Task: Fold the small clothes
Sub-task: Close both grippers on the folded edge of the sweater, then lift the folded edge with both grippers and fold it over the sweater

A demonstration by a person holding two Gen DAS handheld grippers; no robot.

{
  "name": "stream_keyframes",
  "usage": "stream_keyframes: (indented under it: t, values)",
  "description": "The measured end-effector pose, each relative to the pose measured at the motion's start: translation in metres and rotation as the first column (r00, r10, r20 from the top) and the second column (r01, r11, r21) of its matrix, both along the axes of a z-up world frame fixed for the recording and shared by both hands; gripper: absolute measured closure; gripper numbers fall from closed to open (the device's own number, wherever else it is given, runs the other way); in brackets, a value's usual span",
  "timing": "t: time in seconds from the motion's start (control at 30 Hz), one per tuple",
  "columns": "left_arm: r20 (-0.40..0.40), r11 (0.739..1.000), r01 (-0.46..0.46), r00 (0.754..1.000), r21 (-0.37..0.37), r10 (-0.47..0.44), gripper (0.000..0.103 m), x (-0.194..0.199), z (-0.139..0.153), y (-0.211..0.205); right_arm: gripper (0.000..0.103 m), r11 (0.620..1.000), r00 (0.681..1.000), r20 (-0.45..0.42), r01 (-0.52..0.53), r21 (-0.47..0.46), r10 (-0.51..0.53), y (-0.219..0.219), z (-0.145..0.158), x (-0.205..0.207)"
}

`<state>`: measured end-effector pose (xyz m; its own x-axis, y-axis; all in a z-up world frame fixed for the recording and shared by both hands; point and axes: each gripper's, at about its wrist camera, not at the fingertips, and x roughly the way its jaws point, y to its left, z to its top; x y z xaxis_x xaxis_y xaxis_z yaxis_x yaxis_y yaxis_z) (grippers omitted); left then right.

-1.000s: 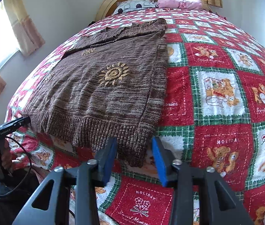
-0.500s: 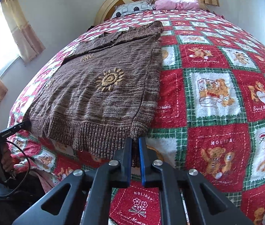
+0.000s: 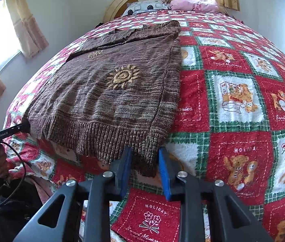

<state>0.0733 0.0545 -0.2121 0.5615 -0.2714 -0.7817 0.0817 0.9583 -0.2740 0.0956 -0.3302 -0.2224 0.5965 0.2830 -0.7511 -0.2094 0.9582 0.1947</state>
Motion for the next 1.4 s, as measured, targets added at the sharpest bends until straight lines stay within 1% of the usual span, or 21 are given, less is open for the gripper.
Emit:
stream_keyframes:
  t: [0.03, 0.07, 0.13, 0.2, 0.23, 0.27, 0.37, 0.53, 0.6, 0.7, 0.83, 0.97, 1.23, 1.4]
  values:
    - [0.015, 1.0, 0.004, 1.0, 0.005, -0.005, 0.091, -0.002, 0.002, 0.0, 0.098, 0.999, 1.0, 0.003, -0.004, 0.037, 0.003, -0.004, 0.002, -0.001]
    - [0.04, 1.0, 0.012, 0.999, 0.015, -0.013, 0.096, -0.004, 0.005, -0.001, 0.098, 0.998, 1.0, 0.013, -0.01, 0.054, 0.009, -0.006, 0.005, -0.002]
    - [0.087, 0.999, 0.017, 0.996, 0.03, -0.02, 0.096, -0.008, 0.013, -0.001, 0.098, 0.996, 0.998, 0.062, -0.022, 0.087, 0.017, -0.01, 0.017, -0.007]
    - [0.123, 1.0, 0.013, 0.992, 0.017, -0.015, 0.096, -0.009, 0.023, 0.003, 0.098, 0.991, 0.994, 0.105, -0.026, 0.13, 0.012, -0.016, 0.027, -0.012]
    - [0.134, 1.0, 0.012, 0.991, -0.005, -0.011, 0.096, -0.01, 0.029, 0.007, 0.098, 0.989, 0.993, 0.118, -0.026, 0.149, 0.008, -0.018, 0.03, -0.013]
    - [0.139, 1.0, 0.008, 0.99, -0.023, -0.005, 0.096, -0.009, 0.032, 0.011, 0.098, 0.982, 0.991, 0.133, -0.026, 0.187, 0.001, -0.023, 0.035, -0.014]
    - [0.15, 0.996, -0.005, 0.989, -0.092, 0.019, 0.096, -0.004, 0.043, 0.023, 0.098, 0.967, 0.989, 0.147, -0.023, 0.253, -0.015, -0.028, 0.041, -0.015]
    - [0.195, 0.99, -0.007, 0.98, -0.143, 0.035, 0.096, 0.005, 0.062, 0.029, 0.098, 0.943, 0.985, 0.168, -0.024, 0.331, -0.034, -0.031, 0.056, -0.012]
    - [0.222, 0.988, 0.001, 0.974, -0.156, 0.034, 0.096, 0.012, 0.071, 0.03, 0.098, 0.94, 0.984, 0.175, -0.02, 0.342, -0.043, -0.034, 0.063, -0.007]
    - [0.239, 0.986, 0.009, 0.97, -0.169, 0.033, 0.096, 0.025, 0.081, 0.03, 0.099, 0.936, 0.977, 0.203, -0.014, 0.352, -0.062, -0.037, 0.079, 0.004]
    - [0.267, 0.987, 0.015, 0.963, -0.158, 0.028, 0.096, 0.049, 0.093, 0.032, 0.099, 0.929, 0.97, 0.229, -0.009, 0.369, -0.081, -0.041, 0.098, 0.023]
    - [0.282, 0.989, 0.007, 0.959, -0.15, 0.036, 0.096, 0.075, 0.101, 0.035, 0.099, 0.931, 0.964, 0.248, 0.002, 0.365, -0.099, -0.042, 0.115, 0.055]
    - [0.248, 0.982, -0.024, 0.966, -0.186, 0.07, 0.096, 0.138, 0.102, 0.044, 0.099, 0.934, 0.964, 0.238, 0.027, 0.357, -0.119, -0.04, 0.135, 0.127]
    - [0.233, 0.984, -0.036, 0.97, -0.173, 0.076, 0.096, 0.176, 0.104, 0.041, 0.099, 0.936, 0.964, 0.227, 0.054, 0.347, -0.14, -0.036, 0.137, 0.17]
